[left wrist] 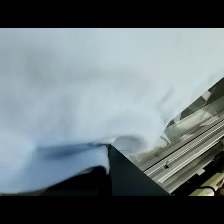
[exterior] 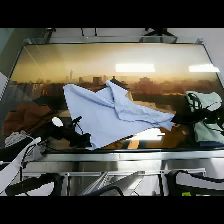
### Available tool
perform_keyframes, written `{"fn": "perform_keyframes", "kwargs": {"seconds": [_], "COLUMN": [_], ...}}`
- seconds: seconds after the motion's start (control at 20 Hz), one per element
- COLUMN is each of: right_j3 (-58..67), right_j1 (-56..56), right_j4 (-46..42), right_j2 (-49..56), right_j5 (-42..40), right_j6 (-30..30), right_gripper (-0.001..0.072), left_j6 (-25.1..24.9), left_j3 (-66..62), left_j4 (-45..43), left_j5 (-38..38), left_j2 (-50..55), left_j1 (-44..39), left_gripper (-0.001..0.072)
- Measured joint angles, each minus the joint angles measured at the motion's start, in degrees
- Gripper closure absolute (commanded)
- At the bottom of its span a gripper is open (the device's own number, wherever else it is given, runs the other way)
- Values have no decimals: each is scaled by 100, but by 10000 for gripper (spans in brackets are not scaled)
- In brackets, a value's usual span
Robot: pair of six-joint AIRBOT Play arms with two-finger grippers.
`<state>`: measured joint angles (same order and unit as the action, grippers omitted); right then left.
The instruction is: Fold the shirts.
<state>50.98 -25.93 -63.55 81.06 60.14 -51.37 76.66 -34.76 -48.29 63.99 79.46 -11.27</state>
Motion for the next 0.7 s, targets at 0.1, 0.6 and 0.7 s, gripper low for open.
{"fn": "perform_keyframes", "kwargs": {"seconds": [0.1,0.6,0.7], "right_j3": [9,844,1003], "right_j1": [15,28,15], "right_j4": [221,1443,2033], "right_j2": [109,66,-214], "right_j5": [-59,581,861], "right_j6": [221,752,778], "right_gripper": [484,699,699], "left_j6": [-22,-262,-474], "left_j3": [-164,-625,-848], "left_j4": [-9,31,293], "left_j5": [-70,249,599], "left_j2": [44,-382,-896], "left_j1": [4,914,1259], "left_gripper": [691,693,693]}}
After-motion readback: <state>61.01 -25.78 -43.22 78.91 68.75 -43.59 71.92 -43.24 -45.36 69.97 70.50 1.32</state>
